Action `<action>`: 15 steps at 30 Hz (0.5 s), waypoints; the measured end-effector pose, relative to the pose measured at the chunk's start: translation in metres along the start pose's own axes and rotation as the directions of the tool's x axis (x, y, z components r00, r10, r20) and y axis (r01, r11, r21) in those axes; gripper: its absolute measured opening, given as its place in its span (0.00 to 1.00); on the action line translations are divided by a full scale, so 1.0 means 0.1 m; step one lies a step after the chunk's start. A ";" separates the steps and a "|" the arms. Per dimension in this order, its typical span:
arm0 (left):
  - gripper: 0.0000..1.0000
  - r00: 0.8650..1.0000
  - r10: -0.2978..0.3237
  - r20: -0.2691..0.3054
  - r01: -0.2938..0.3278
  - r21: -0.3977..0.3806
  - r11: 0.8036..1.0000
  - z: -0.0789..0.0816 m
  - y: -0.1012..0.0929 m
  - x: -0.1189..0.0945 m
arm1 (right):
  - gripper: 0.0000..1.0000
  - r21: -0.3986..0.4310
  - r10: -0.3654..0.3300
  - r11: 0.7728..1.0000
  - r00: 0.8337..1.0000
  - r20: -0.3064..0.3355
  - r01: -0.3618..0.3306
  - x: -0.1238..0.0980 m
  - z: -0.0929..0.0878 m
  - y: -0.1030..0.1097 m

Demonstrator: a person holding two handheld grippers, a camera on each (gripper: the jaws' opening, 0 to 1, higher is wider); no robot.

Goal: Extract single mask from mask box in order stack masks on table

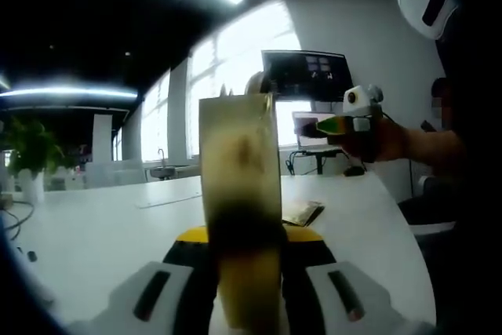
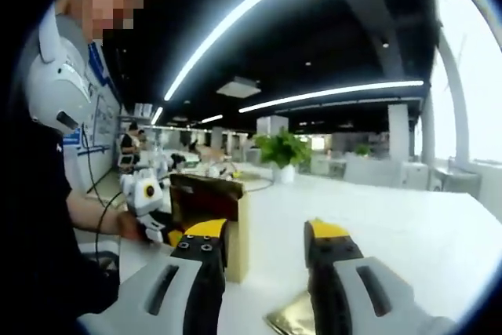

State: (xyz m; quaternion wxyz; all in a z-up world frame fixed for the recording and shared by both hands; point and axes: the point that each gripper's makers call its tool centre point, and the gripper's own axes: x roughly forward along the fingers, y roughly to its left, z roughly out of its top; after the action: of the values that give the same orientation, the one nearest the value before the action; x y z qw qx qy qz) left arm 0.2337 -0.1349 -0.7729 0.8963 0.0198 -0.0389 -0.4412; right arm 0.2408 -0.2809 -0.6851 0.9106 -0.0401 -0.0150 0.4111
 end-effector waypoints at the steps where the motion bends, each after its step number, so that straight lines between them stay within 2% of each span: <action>1: 0.33 1.000 0.000 0.000 0.000 0.000 1.000 0.00 0.00 0.00 | 0.36 -0.006 0.005 1.000 1.000 0.002 -0.005 0.01 0.02 0.00; 3: 0.33 1.000 0.000 0.000 0.000 0.000 1.000 0.00 0.00 0.00 | 0.36 -0.049 0.000 0.999 1.000 -0.015 0.000 0.02 0.03 -0.03; 7: 0.33 1.000 0.001 -0.001 -0.001 0.001 1.000 0.00 0.00 0.00 | 0.37 -0.075 0.024 0.997 0.999 -0.022 -0.025 0.07 0.09 0.00; 11: 0.33 1.000 0.001 -0.002 -0.001 0.000 1.000 0.00 0.00 0.00 | 0.37 -0.104 0.072 0.992 0.997 -0.034 -0.075 0.15 0.18 0.07; 15: 0.33 1.000 0.001 -0.002 -0.001 0.002 1.000 -0.01 0.00 0.00 | 0.32 -0.150 0.096 0.983 0.993 -0.066 -0.105 0.24 0.22 0.10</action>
State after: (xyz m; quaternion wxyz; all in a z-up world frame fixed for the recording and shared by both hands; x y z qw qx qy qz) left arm 0.2338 -0.1346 -0.7736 0.8966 0.0211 -0.0383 -0.4406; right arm 0.2474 -0.2550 -0.6647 0.8829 -0.1226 -0.0177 0.4529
